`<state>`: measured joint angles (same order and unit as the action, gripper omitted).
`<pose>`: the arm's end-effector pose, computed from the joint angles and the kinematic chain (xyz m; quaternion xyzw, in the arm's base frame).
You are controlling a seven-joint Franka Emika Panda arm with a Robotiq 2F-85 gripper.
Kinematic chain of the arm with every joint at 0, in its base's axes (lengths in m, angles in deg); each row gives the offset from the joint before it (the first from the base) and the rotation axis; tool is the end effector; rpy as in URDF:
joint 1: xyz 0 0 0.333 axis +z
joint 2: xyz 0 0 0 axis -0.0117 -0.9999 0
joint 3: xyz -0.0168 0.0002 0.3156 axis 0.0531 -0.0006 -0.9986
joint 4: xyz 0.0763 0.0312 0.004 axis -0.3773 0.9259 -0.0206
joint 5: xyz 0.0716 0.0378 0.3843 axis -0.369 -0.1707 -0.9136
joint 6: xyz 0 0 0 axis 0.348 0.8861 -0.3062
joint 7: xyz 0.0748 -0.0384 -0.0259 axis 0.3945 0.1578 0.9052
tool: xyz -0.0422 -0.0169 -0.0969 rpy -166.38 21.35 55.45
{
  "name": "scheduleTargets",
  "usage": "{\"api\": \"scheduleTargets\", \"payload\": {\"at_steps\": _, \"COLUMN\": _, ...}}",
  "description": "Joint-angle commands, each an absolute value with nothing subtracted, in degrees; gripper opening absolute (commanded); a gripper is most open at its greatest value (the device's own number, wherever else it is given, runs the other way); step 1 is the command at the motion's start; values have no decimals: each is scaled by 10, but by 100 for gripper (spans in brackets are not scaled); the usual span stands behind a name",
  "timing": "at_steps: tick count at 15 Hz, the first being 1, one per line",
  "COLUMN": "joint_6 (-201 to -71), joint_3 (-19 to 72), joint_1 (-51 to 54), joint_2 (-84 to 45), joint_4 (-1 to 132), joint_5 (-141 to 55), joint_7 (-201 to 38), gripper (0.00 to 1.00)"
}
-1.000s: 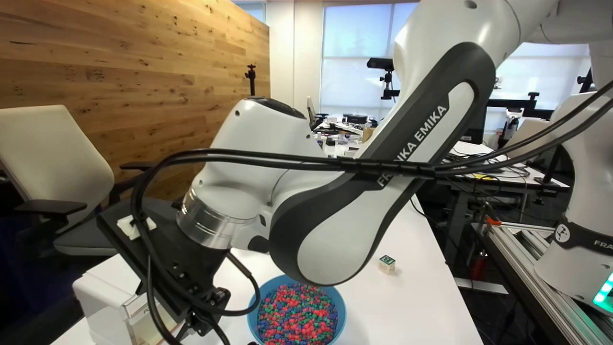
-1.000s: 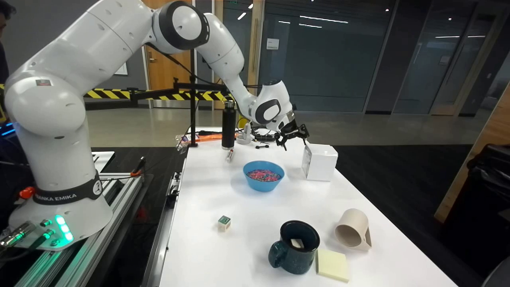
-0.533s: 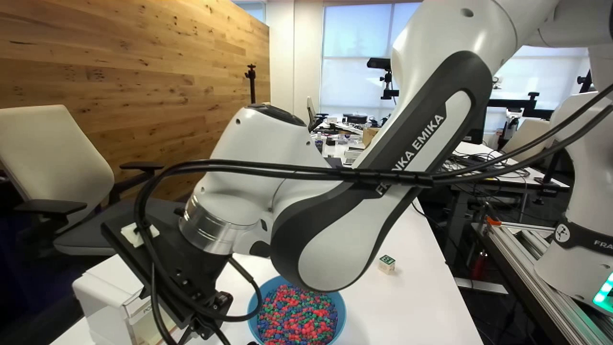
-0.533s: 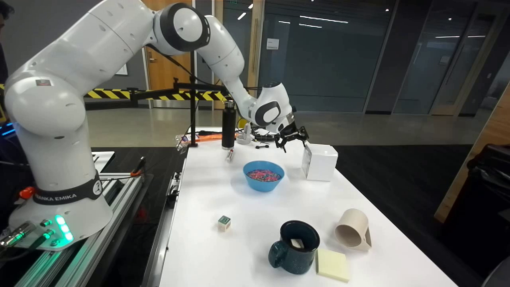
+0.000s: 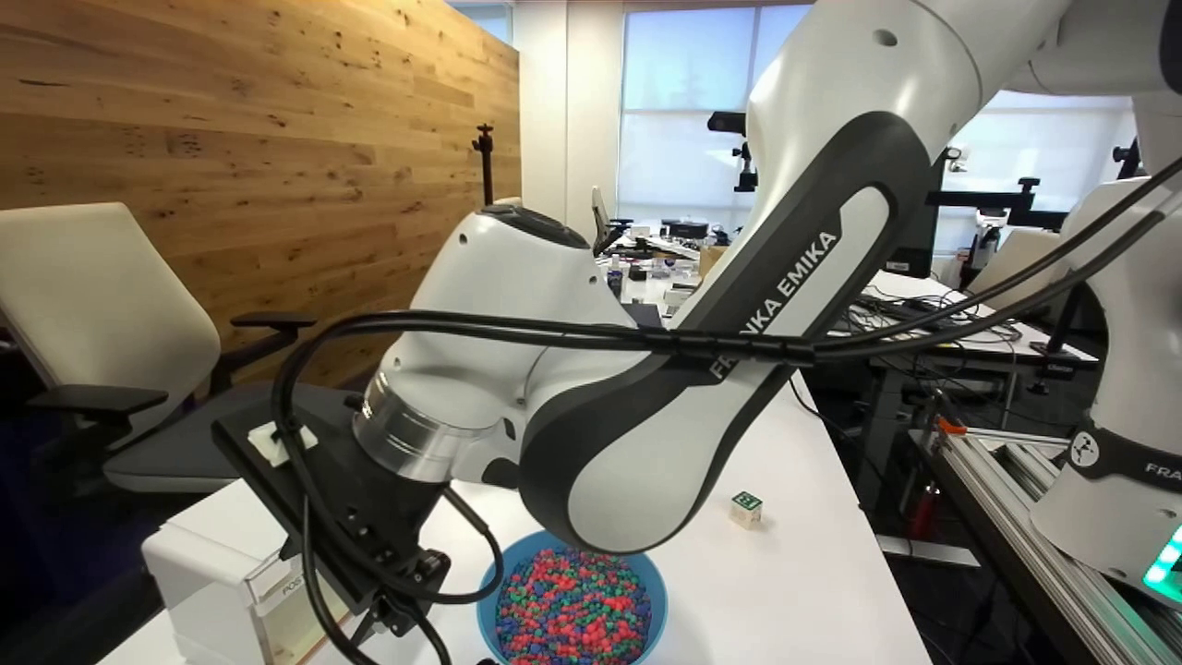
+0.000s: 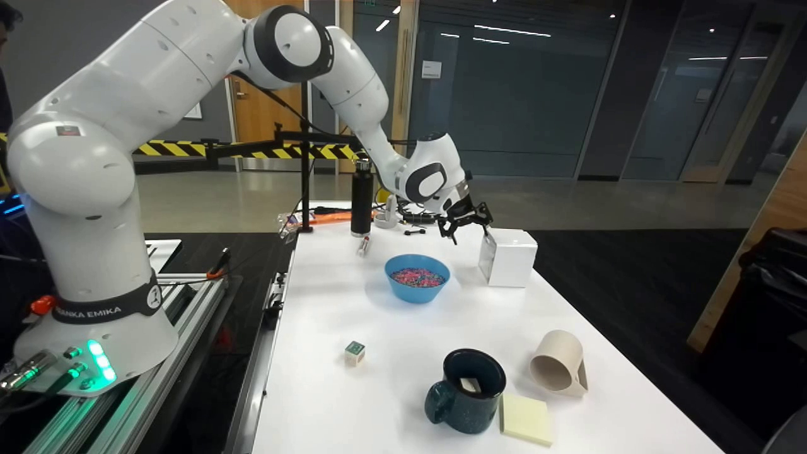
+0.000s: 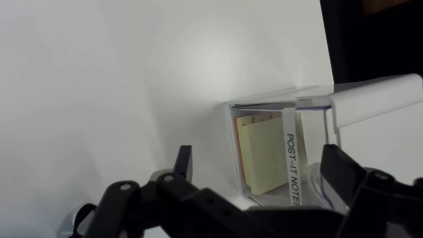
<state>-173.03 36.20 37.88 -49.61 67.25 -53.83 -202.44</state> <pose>0.6549 0.3132 0.2119 -0.6038 0.7463 -0.1145 0.2558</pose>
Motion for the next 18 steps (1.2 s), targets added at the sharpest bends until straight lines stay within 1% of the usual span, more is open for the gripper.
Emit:
{"api": "scheduleTargets", "payload": {"at_steps": 1, "joint_6": -1746, "joint_3": 381, "joint_1": 391, "joint_2": -490, "joint_4": 682, "joint_5": -528, "joint_7": -2035, "gripper": 100}}
{"api": "scheduleTargets", "payload": {"at_steps": 18, "joint_6": -1772, "joint_3": 379, "joint_1": 389, "joint_2": -506, "joint_4": 676, "joint_5": -543, "joint_7": -2030, "gripper": 100}}
